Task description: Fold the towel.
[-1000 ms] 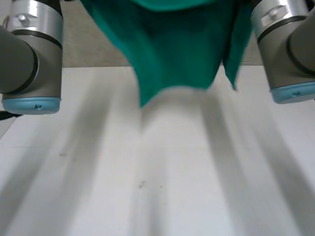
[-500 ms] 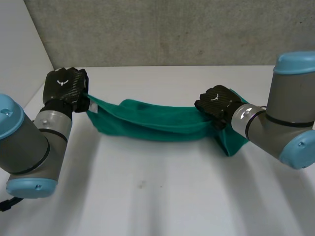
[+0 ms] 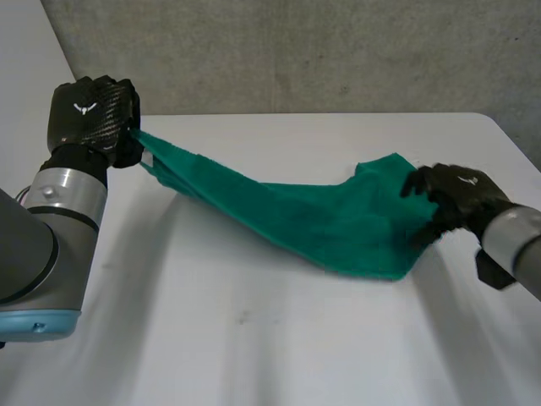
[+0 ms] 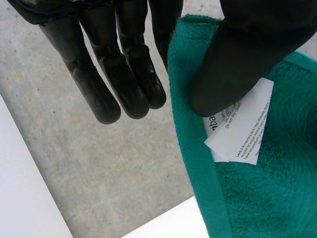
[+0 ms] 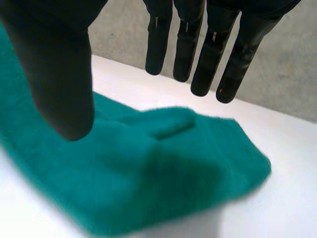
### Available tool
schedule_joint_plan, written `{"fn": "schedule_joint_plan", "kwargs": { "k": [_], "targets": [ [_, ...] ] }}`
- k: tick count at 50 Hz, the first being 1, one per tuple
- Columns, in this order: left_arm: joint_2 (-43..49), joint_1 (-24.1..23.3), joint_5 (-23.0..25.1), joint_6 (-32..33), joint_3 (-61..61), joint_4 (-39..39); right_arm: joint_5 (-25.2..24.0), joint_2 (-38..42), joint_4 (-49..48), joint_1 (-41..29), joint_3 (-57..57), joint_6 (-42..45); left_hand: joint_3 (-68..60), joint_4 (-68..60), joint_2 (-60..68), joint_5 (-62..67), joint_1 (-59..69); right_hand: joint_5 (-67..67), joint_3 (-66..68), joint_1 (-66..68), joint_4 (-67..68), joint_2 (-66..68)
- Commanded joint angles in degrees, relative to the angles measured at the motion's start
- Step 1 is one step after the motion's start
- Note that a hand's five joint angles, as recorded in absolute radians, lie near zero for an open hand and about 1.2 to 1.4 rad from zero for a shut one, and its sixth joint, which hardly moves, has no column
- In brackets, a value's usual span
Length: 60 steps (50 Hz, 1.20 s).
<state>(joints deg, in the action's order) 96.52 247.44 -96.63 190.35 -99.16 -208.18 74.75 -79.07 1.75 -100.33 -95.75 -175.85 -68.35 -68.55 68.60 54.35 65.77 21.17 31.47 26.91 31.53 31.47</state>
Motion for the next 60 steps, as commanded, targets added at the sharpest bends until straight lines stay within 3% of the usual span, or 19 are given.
{"fn": "schedule_joint_plan", "kwargs": {
  "k": [1, 9, 14, 26, 49, 57, 60],
  "targets": [
    [-0.8, -1.1, -0.1, -0.1, -0.1, 0.1, -5.7, -6.1, 0.2, 5.9, -12.4, 0.7, -11.7, -11.5, 11.4, 15.6, 14.2, 9.2, 8.9, 13.5, 8.8, 8.9],
    [-0.9, -1.7, -0.1, -0.1, -0.1, 0.1, -6.3, -2.6, -1.8, 5.8, -16.0, 0.6, -11.7, -11.5, 11.4, 15.6, 14.2, 6.3, 6.0, 10.6, 6.0, 6.0],
    [-0.9, -1.7, -0.1, -0.1, 0.1, 0.1, -5.7, 5.3, -5.3, 5.5, -13.1, 0.8, -11.7, -11.5, 11.4, 15.6, 14.2, 5.5, 5.2, 9.8, 5.1, 5.2],
    [-0.9, -1.6, -0.1, -0.1, 0.1, 0.1, -4.7, 15.2, -6.9, 3.5, -4.0, 0.2, -11.7, -11.5, 11.4, 15.6, 14.2, 9.2, 8.9, 13.5, 8.8, 8.9],
    [-0.6, -1.3, 0.0, 0.0, 0.1, 0.1, 1.0, 23.3, -7.2, -1.0, 5.2, 0.9, -11.7, -11.5, 11.4, 15.6, 14.2, 15.7, 15.4, 20.0, 15.4, 15.4],
    [-0.7, -1.1, 0.0, 0.0, 0.0, 0.1, 2.1, 24.0, -8.2, -1.2, 6.8, 0.9, -11.7, -11.5, 11.4, 15.6, 14.2, 48.8, 48.5, 53.1, 48.4, 48.5],
    [-0.7, -1.1, 0.0, -0.1, 0.0, 0.0, 2.3, 23.1, -10.2, -1.2, 7.0, 0.9, -11.7, -11.5, 11.4, 15.6, 14.2, 48.8, 48.5, 53.1, 48.5, 48.5]
  ]
}}
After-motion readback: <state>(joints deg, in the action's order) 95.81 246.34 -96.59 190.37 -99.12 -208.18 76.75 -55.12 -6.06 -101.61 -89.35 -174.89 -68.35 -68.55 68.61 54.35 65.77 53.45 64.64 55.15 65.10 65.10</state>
